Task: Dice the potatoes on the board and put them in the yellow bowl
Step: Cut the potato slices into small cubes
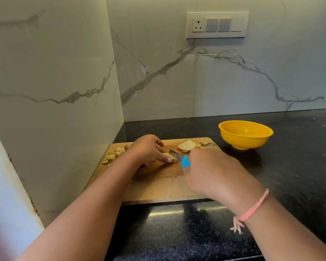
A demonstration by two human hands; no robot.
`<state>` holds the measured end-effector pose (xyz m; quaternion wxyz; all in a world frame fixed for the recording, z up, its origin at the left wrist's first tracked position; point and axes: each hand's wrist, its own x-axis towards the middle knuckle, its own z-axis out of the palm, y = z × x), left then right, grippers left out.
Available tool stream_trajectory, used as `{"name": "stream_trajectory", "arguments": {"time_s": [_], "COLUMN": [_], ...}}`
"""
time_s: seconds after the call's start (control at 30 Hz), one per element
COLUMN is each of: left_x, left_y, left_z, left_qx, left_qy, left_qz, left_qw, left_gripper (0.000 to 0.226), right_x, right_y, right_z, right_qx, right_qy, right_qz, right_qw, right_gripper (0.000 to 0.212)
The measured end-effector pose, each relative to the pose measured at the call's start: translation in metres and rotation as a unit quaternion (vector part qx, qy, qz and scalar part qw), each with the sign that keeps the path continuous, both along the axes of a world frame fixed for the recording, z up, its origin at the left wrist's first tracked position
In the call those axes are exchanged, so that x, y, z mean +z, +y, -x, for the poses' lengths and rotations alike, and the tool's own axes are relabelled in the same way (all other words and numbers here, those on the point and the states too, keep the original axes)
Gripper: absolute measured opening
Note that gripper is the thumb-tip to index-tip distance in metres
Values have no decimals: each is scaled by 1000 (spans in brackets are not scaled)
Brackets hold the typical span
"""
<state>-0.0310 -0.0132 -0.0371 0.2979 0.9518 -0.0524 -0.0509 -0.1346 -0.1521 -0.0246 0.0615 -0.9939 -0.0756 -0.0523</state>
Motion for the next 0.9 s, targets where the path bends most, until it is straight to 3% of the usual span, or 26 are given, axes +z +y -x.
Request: {"name": "stream_trajectory", "arguments": {"time_s": [0.53, 0.63, 0.9], "left_x": [-7, -8, -18], "left_y": [2, 3, 8], "left_z": [-9, -10, -7], "left_qx": [9, 12, 10], "left_qy": [-9, -14, -61], "left_qz": [-30, -40, -42], "left_qw": [999, 999, 997], "left_gripper": [61, 61, 55], "right_x": [-11, -11, -1], "right_y": [-9, -18, -30], "right_z": [27, 36, 45], "right_qx": [11, 14, 9], "right_qy": [36, 27, -45], "right_qz": [6, 15, -30], "right_qw": [999, 999, 998], "right_gripper": [28, 23, 36]}}
